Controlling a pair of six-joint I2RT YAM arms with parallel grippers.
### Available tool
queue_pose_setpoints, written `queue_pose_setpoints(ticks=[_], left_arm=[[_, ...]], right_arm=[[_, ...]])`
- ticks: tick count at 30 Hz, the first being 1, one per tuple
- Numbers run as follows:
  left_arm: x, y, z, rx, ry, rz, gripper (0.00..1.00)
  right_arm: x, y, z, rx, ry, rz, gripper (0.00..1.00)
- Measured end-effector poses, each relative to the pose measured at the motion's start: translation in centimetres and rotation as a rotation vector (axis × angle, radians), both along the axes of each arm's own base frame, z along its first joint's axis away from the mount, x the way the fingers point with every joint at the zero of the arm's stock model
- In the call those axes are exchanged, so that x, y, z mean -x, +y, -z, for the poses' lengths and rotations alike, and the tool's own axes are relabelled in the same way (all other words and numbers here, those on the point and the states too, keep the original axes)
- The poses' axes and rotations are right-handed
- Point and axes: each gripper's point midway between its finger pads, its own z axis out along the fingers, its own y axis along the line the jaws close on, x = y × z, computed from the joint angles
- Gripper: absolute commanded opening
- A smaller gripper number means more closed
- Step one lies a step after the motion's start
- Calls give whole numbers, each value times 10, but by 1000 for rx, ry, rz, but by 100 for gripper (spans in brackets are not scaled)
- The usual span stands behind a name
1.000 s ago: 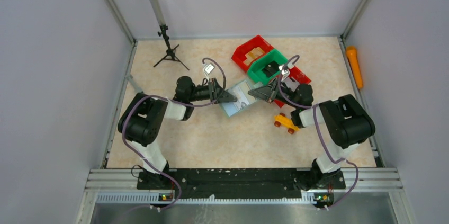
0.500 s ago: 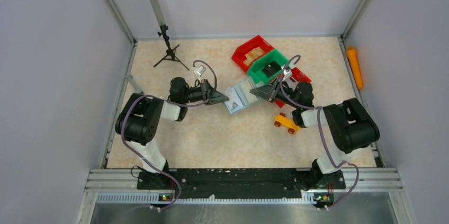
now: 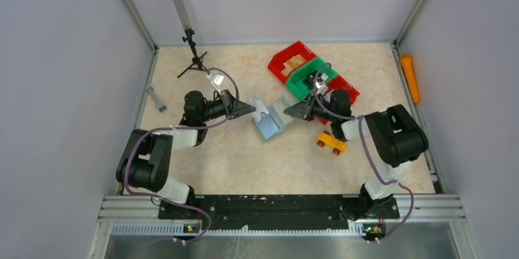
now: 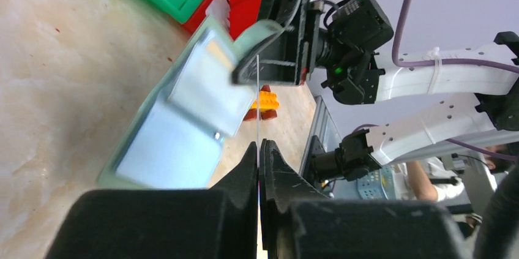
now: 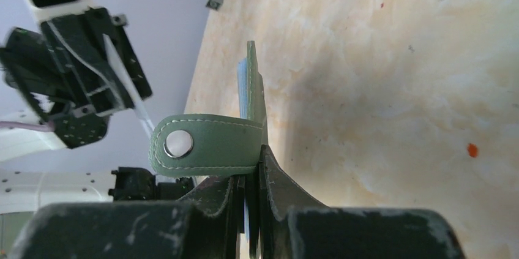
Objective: Take the credit cards out of the card holder
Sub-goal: Remove the credit card from the card holder, then place the card holder at the center of the board, then place the credit card in the storage box.
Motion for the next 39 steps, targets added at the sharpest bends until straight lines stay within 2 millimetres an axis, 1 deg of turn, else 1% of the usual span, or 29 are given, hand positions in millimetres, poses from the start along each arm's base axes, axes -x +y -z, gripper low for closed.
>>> queue_pose_setpoints(ticks=[1,2,4,6,8,10,11,13,15,19,22,26,30,33,37,39], left_arm=[[-1,1,-3,-10,-18,-14,0],[-1,2,-5,-17,-33,-22,0],[-2,4,-9,-32,-61,-40,0],[-3,5,-8,-43,-68,-49,0],[-4,6,-4,-53,-60,-56,0],[-4,6,-2,-58,-53,-58,0],[-4,5,0,-60,-49,-57,0],[-4,4,3,-63,-40,-53,0],[-3,3,7,-69,-24,-47,0],[1,-5,13,-82,-8,-21,0],[4,-11,15,-85,-4,1,0],[10,-21,14,-82,-9,49,0],[21,-34,9,-75,-27,112,0],[29,-43,5,-71,-55,157,0],[38,-51,3,-72,-81,199,0],[39,-52,3,-75,-89,204,0]], right_arm=[[0,7,4,11,9,-22,5],[1,14,7,23,15,-46,11],[7,26,13,50,28,-90,28],[11,34,16,77,32,-123,38],[11,36,20,110,34,-135,47],[7,33,30,168,46,-113,56],[4,29,35,206,50,-94,59],[2,20,41,269,54,-58,60],[0,13,40,308,39,-27,60],[-4,1,16,329,-57,34,62],[3,-5,-4,312,-137,48,62],[10,1,-27,243,-233,12,61],[21,10,-40,171,-285,-50,57],[30,18,-53,113,-327,-111,52],[40,27,-60,65,-358,-177,43],[44,30,-62,50,-363,-203,38]])
